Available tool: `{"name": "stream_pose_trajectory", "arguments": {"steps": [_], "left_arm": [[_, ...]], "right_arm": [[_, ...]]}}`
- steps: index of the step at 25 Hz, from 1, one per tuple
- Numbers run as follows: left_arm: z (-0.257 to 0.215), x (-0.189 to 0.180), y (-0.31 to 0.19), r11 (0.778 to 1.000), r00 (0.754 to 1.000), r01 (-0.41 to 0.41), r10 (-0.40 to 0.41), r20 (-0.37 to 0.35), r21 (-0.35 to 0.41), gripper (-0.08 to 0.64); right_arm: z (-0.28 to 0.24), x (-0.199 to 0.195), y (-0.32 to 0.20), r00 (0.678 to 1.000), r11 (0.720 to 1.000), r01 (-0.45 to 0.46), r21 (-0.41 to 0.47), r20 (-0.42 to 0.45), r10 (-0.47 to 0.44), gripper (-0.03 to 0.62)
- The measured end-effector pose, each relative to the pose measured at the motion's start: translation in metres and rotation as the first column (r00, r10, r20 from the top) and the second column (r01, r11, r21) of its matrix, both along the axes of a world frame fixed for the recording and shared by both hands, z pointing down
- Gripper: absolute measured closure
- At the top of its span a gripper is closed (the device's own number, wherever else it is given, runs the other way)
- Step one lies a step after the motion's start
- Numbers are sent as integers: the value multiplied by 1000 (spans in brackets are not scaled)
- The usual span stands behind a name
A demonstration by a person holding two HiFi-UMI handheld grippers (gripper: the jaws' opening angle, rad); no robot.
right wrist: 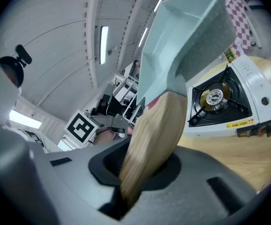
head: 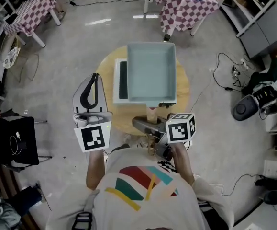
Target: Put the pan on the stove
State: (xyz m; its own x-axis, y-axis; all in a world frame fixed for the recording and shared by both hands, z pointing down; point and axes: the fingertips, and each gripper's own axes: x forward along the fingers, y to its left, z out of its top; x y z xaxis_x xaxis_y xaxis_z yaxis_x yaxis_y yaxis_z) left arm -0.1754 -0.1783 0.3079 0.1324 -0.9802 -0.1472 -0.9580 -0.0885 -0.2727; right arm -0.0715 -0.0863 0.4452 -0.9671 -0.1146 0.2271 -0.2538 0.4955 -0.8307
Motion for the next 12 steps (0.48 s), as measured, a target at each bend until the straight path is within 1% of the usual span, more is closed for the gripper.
{"name": "stream_pose_trajectory", "arguments": {"steps": [3, 5, 9, 12], "left_arm": [[2, 17, -10, 998, 998, -62, 62, 4, -3, 552], [6, 28, -19, 996, 996, -91, 91, 4, -7, 553], [12, 41, -31, 992, 992, -124, 124, -7, -20, 552], [14, 42, -35, 991, 991, -130, 130, -7, -22, 552]], "right_arm": [[2, 12, 1, 998, 998, -61, -27, 2, 61, 558], [5, 20, -3, 996, 996, -86, -36, -5, 86, 558], [12, 27, -9, 994, 993, -111, -51, -15, 110, 558], [15, 26, -9, 994, 992, -113, -62, -12, 113, 558]]}}
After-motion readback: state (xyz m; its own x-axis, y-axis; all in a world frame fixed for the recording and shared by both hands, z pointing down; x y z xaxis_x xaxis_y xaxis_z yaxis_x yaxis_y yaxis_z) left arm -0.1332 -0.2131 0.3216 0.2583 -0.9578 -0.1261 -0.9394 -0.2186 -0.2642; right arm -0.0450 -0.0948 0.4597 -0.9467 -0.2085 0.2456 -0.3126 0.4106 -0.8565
